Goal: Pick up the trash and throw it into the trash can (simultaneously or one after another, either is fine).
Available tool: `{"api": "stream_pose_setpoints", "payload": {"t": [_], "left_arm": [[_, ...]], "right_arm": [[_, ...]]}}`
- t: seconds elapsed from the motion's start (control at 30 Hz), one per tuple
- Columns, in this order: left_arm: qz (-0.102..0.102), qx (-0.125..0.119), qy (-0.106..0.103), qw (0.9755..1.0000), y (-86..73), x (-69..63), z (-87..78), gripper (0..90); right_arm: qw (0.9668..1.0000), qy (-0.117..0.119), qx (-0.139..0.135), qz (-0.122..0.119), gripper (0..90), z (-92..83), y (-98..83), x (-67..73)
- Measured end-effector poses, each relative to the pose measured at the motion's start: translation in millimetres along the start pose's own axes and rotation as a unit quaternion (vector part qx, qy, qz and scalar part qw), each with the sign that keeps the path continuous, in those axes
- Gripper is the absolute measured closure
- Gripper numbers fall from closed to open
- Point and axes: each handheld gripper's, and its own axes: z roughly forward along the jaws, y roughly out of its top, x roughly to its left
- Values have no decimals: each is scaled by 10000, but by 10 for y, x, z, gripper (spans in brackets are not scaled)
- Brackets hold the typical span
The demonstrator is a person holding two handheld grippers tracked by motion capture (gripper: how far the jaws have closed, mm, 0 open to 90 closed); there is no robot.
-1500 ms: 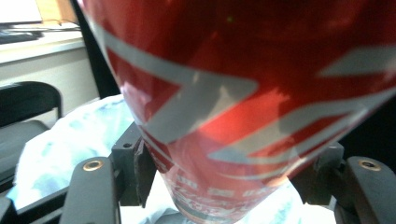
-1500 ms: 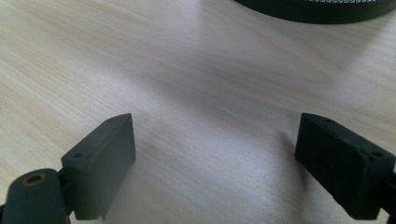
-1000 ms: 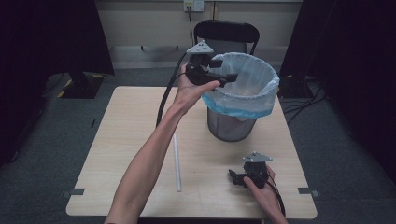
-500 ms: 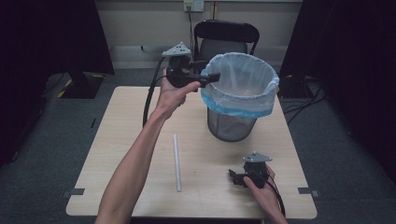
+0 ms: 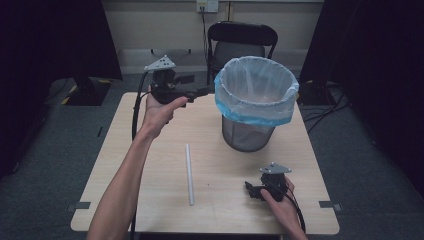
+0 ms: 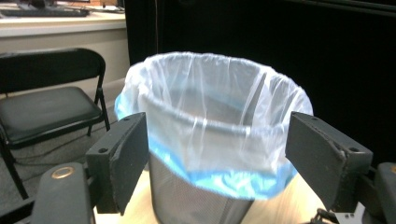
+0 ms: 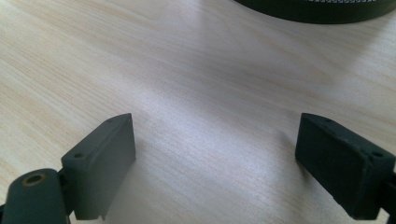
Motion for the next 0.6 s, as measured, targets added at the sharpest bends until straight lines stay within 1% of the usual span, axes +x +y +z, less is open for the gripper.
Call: {"api": "stream_pose_setpoints", "payload": {"t": [0.03,0.07,0.1,0.13,0.17,0.2,0.23,0.27,0.33,0.37,0.4,0.43,0.47,0.5,0.53,0.57,0.6], "left_arm": [[-19,35,40,10000,-78,5,-38,252],[-19,35,40,10000,-78,5,-38,257],[-60,61,129,9999,-159,8,-75,262],[-99,85,99,9999,-199,10,-91,262],[-122,97,119,9998,-241,9,-106,261],[-122,97,119,9998,-241,9,-106,261],[-95,207,148,9996,-320,2,-129,261],[-95,207,148,9996,-320,2,-129,261],[-197,224,171,9994,-397,9,-166,261],[-282,215,189,9992,-434,15,-188,262],[-412,178,199,9988,-473,19,-209,269],[-394,265,211,9986,-545,12,-239,276],[-394,265,211,9986,-545,12,-239,276],[-346,369,269,9984,-623,-6,-261,276],[-346,369,269,9984,-623,-6,-261,277],[-388,439,292,9979,-703,-19,-282,280],[-388,439,292,9979,-703,-19,-282,283]], "right_arm": [[10000,-1,0,1,114,0,0,0],[10000,-1,0,1,114,0,0,0],[10000,-6,-2,5,113,0,0,0],[10000,-7,-2,5,114,0,0,0],[10000,-7,0,10,113,0,0,1],[10000,-7,0,10,113,0,0,1],[10000,-6,-2,5,113,0,0,0],[10000,-6,-2,5,113,0,0,0],[10000,-6,-1,6,114,0,0,0],[10000,-6,-1,7,113,0,0,1],[10000,-2,2,5,113,0,0,1],[10000,-6,-2,5,113,0,0,0],[10000,-6,-2,5,113,0,0,0],[10000,-7,0,10,113,0,0,1],[10000,-7,0,10,113,0,0,1],[10000,-8,0,10,114,0,0,1],[10000,-8,0,10,114,0,0,1]]}}
